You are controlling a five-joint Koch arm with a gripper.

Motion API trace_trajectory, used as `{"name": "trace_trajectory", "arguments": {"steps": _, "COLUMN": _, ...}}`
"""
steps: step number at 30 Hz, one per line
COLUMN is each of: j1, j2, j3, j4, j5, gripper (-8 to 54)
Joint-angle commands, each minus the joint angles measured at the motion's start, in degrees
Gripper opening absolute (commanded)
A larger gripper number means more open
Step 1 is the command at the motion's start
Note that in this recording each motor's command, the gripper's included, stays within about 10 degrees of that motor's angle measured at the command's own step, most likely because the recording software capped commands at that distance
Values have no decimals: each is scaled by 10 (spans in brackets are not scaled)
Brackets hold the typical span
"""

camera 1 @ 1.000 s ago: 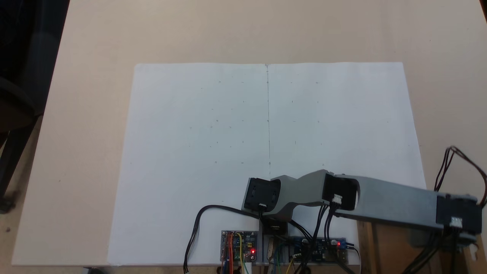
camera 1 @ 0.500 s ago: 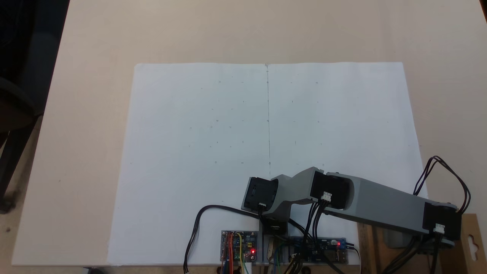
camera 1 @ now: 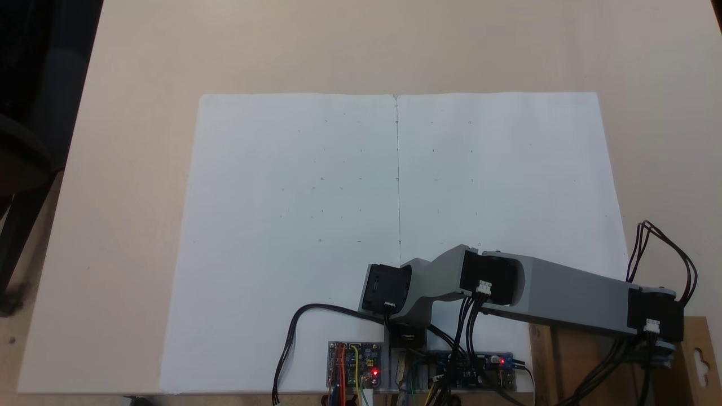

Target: Grasp a green dice and put it in the bin.

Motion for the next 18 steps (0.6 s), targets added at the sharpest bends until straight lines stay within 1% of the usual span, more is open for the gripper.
{"name": "trace_trajectory", "arguments": {"steps": 1, "j1": 8, "j2": 26, "j3": -4, "j4": -25, "j5": -18, "gripper": 361}}
{"name": "trace_trajectory", "arguments": {"steps": 3, "j1": 11, "j2": 26, "j3": -4, "j4": -26, "j5": -18, "gripper": 434}}
{"name": "trace_trajectory", "arguments": {"steps": 4, "j1": 12, "j2": 27, "j3": -4, "j4": -27, "j5": -18, "gripper": 442}}
{"name": "trace_trajectory", "arguments": {"steps": 11, "j1": 12, "j2": 64, "j3": -4, "j4": -38, "j5": -17, "gripper": 440}}
{"name": "trace_trajectory", "arguments": {"steps": 18, "j1": -63, "j2": 143, "j3": -4, "j4": -64, "j5": 36, "gripper": 430}}
